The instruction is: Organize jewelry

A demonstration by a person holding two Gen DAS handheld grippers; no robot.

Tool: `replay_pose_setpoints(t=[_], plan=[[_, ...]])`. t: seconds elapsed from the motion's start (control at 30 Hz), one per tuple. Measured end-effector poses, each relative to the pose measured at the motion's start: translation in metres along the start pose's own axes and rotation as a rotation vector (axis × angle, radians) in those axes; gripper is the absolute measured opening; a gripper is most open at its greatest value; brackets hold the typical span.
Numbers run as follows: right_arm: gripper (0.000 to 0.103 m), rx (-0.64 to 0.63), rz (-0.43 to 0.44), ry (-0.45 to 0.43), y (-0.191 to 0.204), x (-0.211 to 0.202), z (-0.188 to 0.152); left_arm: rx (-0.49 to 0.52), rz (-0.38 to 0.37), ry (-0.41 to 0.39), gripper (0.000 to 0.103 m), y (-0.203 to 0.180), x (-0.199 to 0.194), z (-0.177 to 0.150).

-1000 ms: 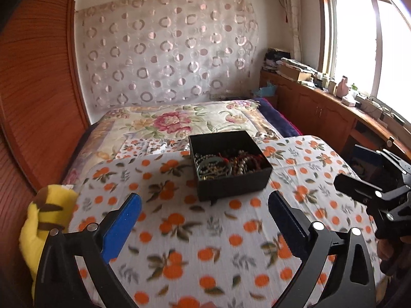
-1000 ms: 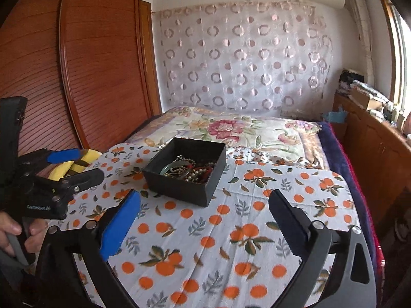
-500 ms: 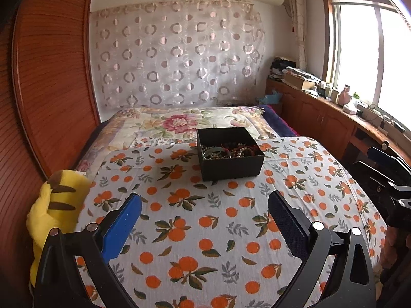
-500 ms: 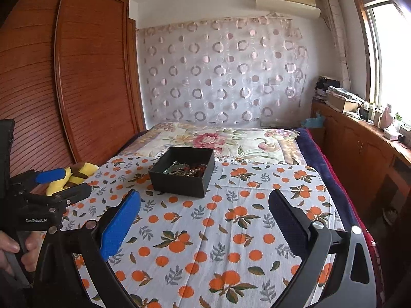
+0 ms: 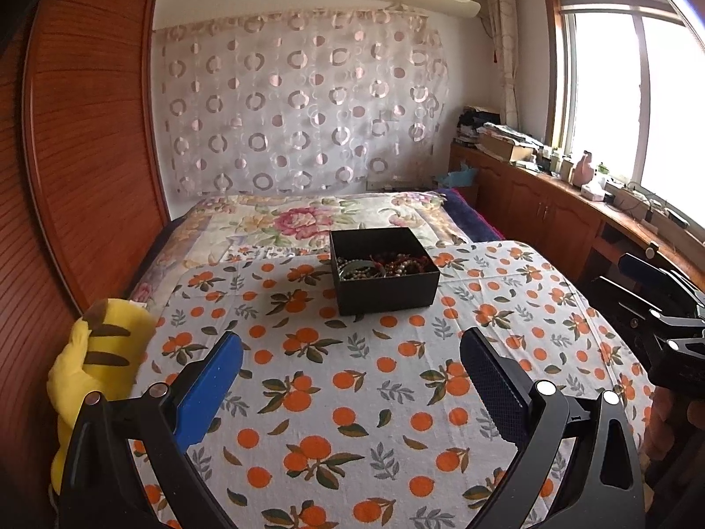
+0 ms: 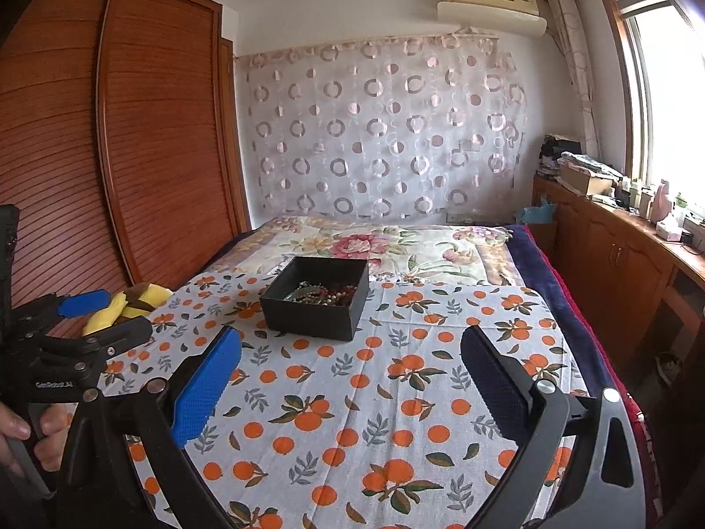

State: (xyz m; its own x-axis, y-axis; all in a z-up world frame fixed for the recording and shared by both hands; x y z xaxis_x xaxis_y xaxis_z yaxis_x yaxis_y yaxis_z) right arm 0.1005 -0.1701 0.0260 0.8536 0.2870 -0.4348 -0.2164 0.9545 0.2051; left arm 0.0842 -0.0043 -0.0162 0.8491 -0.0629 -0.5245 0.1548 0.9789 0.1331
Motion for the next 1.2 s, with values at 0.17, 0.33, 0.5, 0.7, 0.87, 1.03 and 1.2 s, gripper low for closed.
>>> replay_pose_setpoints(t=[0.17, 0.33, 0.5, 0.7, 0.87, 1.03, 1.2], plan=[[0.100, 0.006, 0.000, 0.004, -0.0020, -0.0001, -0.0004, -0.005, -0.003, -0.004, 0.095, -0.0003, -0.0018, 0.0006], [0.100, 0.006, -0.002, 0.004, -0.0030, 0.0011, -0.0008, -0.008, -0.005, -0.008, 0.095, -0.0009, -0.0031, 0.0010], [0.100, 0.009, 0.000, 0.003, -0.0036, 0.0016, -0.0011, -0.010, -0.002, -0.012, 0.095, -0.0002, -0.0039, 0.0017], [0.100, 0.007, -0.003, 0.002, -0.0036, 0.0012, -0.0009, -0.009, -0.005, -0.010, 0.095, -0.0009, -0.0037, 0.0012], [0.100, 0.007, -0.002, 0.003, -0.0039, 0.0013, -0.0014, -0.010, -0.004, -0.010, 0.095, -0.0012, -0.0035, 0.0008], [0.100, 0.009, -0.002, 0.003, -0.0040, 0.0013, -0.0012, -0.011, -0.006, -0.012, 0.095, -0.0012, -0.0041, 0.0011], [0.100, 0.007, 0.001, 0.002, -0.0041, 0.0006, -0.0015, -0.009, -0.003, -0.015, 0.095, -0.0043, -0.0058, 0.0032]])
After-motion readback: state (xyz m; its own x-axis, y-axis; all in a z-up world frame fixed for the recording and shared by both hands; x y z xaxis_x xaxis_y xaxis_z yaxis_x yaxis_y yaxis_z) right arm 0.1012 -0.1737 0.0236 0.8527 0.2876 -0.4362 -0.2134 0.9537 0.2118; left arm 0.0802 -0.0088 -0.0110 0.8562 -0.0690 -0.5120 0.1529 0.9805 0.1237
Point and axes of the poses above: each gripper's, at about its wrist camera, not at the fingertips, and x roughly the way its jaws point, y to its left, z to its top, the point moved 6 cm from there along x, roughly the way its jaws point, and after that the axes turned 9 degrees about x, right-handed, at the moved point
